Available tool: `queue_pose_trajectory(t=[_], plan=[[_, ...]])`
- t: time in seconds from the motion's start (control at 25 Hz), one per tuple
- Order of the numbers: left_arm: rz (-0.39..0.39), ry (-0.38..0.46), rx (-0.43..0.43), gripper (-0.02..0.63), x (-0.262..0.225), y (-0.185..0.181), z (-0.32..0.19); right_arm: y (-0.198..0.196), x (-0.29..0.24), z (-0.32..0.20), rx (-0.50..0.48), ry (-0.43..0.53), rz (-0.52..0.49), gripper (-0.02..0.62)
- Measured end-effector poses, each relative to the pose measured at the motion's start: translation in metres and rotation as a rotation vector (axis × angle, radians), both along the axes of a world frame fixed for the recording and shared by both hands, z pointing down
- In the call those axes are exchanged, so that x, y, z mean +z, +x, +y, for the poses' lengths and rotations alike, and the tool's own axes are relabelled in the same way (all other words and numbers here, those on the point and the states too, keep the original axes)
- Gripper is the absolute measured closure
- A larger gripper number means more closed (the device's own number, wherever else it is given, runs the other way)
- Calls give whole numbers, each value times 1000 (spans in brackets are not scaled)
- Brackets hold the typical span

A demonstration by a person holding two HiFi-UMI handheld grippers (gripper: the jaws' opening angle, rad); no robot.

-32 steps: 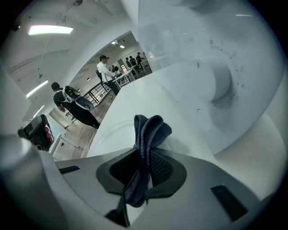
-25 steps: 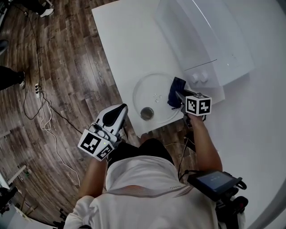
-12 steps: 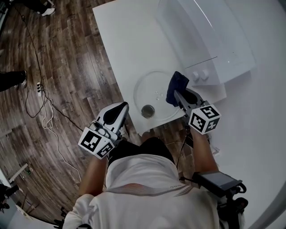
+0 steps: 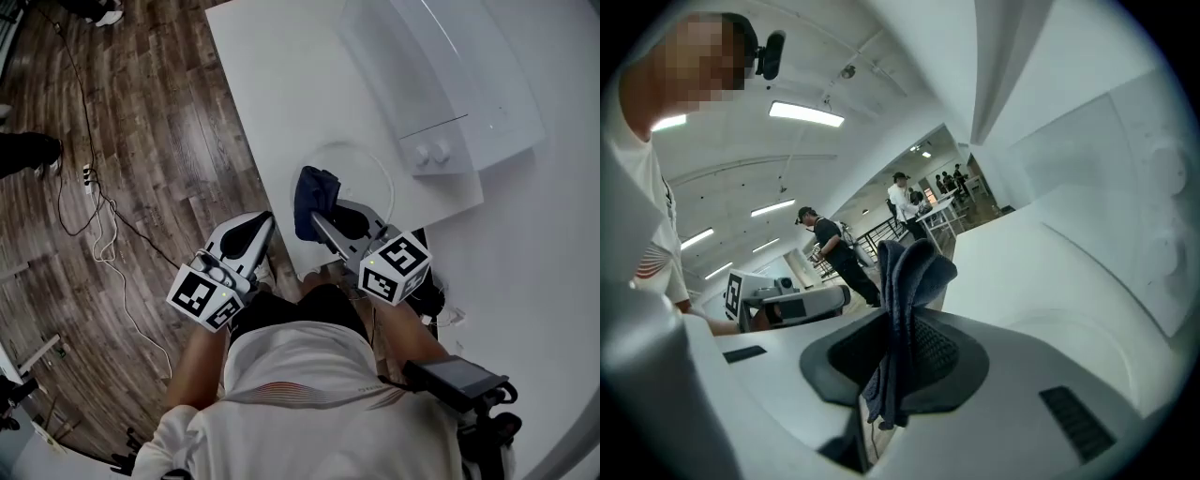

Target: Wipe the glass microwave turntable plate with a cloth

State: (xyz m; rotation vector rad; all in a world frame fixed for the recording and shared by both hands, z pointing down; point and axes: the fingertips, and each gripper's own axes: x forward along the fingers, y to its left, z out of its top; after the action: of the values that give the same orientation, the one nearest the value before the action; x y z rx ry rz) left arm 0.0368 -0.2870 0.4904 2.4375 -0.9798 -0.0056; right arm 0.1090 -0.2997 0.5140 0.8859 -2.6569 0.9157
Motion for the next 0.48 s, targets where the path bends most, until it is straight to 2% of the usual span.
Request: queue_pose_trajectory(t=[0.24, 0.48], plan=[[-9, -9, -21, 595, 5, -15, 7, -38, 49, 11, -32, -149, -2, 535], [-11, -20, -32, 595, 10, -22, 14, -35, 106, 13, -25, -276, 95, 535]])
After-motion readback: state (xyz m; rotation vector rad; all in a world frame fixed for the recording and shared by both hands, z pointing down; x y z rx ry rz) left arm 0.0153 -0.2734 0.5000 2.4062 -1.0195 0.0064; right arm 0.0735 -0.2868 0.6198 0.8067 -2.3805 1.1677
